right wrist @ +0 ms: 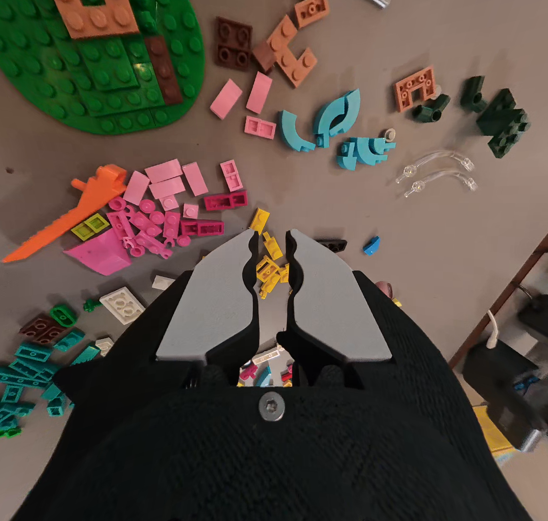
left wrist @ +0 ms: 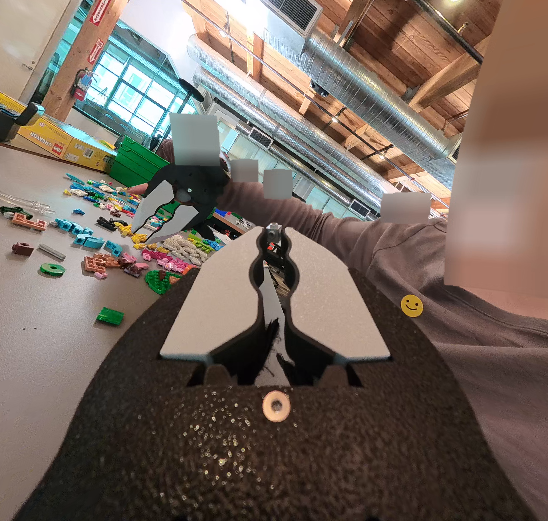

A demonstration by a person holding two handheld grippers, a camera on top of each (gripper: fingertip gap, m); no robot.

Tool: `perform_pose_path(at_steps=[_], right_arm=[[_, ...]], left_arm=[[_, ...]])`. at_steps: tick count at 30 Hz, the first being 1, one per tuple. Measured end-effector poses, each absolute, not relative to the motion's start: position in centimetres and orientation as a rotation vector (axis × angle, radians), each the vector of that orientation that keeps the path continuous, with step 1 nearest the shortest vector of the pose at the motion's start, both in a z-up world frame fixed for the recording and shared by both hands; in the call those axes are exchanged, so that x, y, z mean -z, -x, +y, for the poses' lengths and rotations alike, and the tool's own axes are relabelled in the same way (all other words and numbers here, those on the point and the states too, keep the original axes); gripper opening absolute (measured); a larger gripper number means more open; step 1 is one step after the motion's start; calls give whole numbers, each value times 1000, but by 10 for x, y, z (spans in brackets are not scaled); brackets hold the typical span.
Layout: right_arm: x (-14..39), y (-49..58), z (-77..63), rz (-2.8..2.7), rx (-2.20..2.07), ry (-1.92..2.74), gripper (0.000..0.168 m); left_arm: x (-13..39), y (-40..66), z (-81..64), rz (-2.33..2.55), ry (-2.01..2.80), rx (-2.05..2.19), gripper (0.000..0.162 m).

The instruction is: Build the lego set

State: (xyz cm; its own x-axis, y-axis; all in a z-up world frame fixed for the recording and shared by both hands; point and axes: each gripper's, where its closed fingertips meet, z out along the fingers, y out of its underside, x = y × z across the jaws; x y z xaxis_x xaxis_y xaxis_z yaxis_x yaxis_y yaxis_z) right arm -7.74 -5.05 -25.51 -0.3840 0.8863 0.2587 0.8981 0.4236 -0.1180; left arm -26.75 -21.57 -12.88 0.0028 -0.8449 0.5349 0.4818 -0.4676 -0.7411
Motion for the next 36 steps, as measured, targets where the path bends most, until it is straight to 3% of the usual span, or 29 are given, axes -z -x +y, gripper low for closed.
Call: perform_pose_path(at_steps=[12, 15, 36], right_arm=[[243, 91, -45, -2406, 120, 1383, 9], [234, 92, -38, -2388, 186, 1301, 0], [231, 88, -37, -2337, 165, 1379, 1]], left_arm=[[136, 258, -218, 489, 1314, 1616, 8], [135, 261, -216, 461, 1307, 1628, 8], [134, 265, -213, 420, 1296, 1668, 8]])
